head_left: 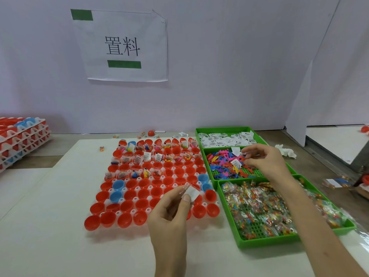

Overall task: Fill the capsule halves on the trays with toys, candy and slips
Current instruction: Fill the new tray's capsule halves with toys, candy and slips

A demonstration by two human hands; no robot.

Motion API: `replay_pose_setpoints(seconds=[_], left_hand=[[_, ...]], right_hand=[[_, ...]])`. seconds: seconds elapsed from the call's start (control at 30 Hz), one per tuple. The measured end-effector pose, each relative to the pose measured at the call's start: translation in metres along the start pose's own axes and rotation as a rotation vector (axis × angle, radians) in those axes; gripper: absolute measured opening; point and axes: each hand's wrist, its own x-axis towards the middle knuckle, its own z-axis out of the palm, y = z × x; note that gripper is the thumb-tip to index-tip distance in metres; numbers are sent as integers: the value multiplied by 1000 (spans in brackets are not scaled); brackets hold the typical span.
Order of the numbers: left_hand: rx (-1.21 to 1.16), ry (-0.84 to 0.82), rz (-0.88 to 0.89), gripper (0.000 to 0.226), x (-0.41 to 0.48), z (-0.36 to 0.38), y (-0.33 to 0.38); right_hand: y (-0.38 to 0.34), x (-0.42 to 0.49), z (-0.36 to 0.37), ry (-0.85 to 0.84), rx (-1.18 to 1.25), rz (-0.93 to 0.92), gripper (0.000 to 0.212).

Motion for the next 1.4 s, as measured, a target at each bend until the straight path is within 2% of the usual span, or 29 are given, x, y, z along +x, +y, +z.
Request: replay_pose_setpoints(seconds=[0.2, 0.33, 0.5, 0.63, 0.7, 0.93, 1.07, 1.4], left_hand=[[2, -3, -2, 43, 0, 0, -1], [-1, -2, -13, 42, 0, 1, 0], [16, 15, -21, 35, 1, 0, -2], [36, 15, -5, 34, 0, 0, -4], [64, 8, 15, 36, 0, 0, -4], [131, -56, 110, 32, -4, 1, -1], [158, -67, 109, 41, -3, 0, -3], [121, -98, 106, 31, -2, -2, -4]], right_hand=[[-2, -1, 0, -4, 102, 28, 23], [-19, -10, 5, -114, 188, -48, 23], [-46, -29, 17, -457, 326, -151, 18], [-58, -45, 24, -793, 256, -164, 19], [-63, -51, 29, -858, 225, -176, 18], [-68, -59, 48, -755, 141, -245, 20], [-69, -61, 53, -692, 102, -279, 24], [-71, -63, 54, -714, 71, -309, 30]])
